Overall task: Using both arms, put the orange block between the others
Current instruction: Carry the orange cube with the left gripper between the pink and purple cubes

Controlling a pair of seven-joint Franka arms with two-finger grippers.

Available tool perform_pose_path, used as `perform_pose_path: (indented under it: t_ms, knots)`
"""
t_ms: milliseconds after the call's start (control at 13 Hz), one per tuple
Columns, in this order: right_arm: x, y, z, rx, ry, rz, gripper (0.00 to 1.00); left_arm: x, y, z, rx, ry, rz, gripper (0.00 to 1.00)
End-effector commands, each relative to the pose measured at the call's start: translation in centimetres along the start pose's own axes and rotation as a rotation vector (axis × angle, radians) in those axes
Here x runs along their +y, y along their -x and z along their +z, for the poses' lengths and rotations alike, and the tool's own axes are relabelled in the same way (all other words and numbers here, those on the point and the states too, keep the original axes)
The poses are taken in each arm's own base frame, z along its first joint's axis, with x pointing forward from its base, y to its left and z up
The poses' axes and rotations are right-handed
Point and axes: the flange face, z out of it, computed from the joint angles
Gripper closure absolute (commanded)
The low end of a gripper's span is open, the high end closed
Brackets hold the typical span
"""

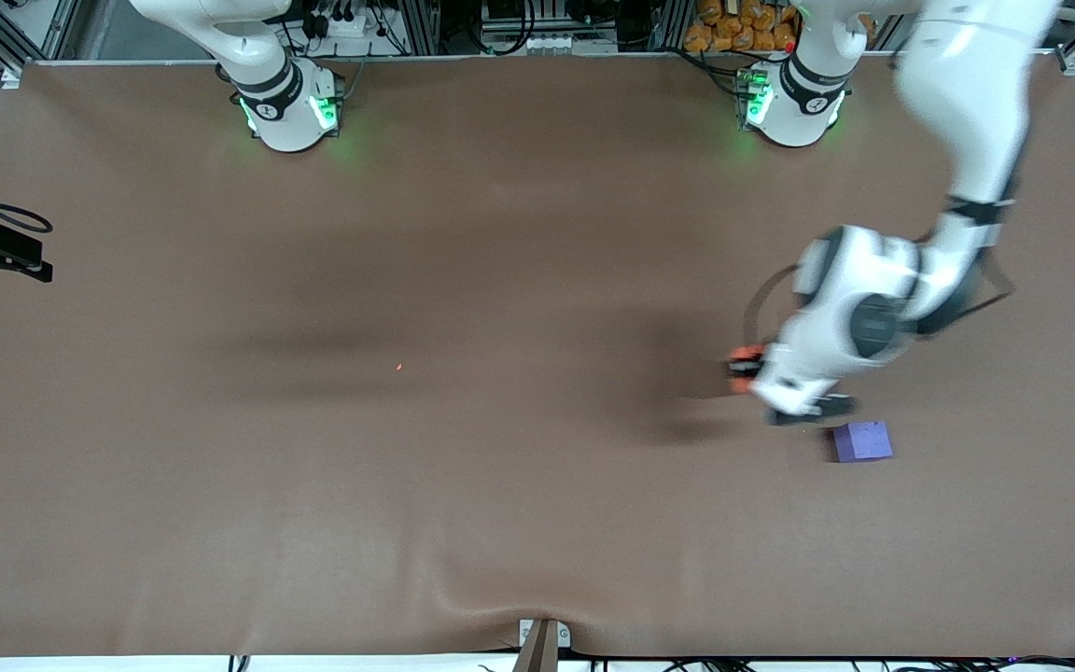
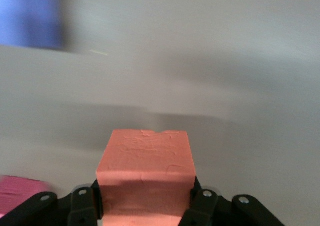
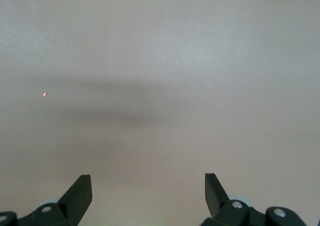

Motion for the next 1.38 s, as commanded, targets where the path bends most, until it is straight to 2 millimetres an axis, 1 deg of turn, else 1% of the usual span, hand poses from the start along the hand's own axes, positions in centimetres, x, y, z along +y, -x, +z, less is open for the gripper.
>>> perform_pose_path:
  t_ms: [0, 153, 230, 307, 460, 537, 690, 920, 1227, 1303]
  knots:
    - [-0.9, 0.4, -0.2, 0.005, 0.02, 0.018, 0.0, -9.5, -1.1, -0.3, -0.016, 0.003, 0.022, 1.0]
    - [-1.4, 0.3, -0.2, 0.0, 0.018, 0.065, 0.0, -14.9, -1.9, 0.2, -0.024, -0.005, 0.071, 1.0]
    - [-2.1, 0.2, -0.3, 0.004, 0.016, 0.085, 0.0, -16.8, -2.0, 0.4, -0.024, -0.034, 0.074, 1.0]
    - [-2.3, 0.1, -0.4, 0.01, 0.016, 0.088, 0.0, -17.5, -1.9, 0.6, -0.026, -0.061, 0.084, 1.0]
    - [-2.4, 0.2, -0.5, 0.012, 0.016, 0.09, 0.0, -19.7, -1.9, 1.1, -0.034, -0.072, 0.069, 1.0]
    - [-2.4, 0.3, -0.5, 0.009, 0.014, 0.091, 0.0, -20.1, -1.9, 1.3, -0.037, -0.074, 0.079, 1.0]
    - [-2.2, 0.4, -0.6, 0.006, 0.015, 0.151, 0.0, -20.6, -2.0, 1.9, -0.042, -0.069, 0.078, 1.0]
    - [-2.3, 0.7, -0.5, -0.015, 0.011, 0.158, 0.0, -20.1, -2.1, 2.3, -0.044, -0.065, 0.089, 1.0]
    - [-2.5, 0.5, -0.3, -0.018, 0.009, 0.153, 0.0, -17.0, -2.2, 2.8, -0.039, -0.049, 0.142, 1.0]
    - [-2.5, 0.5, -0.3, -0.018, 0.008, 0.153, 0.0, -16.6, -2.2, 2.9, -0.033, -0.045, 0.149, 1.0]
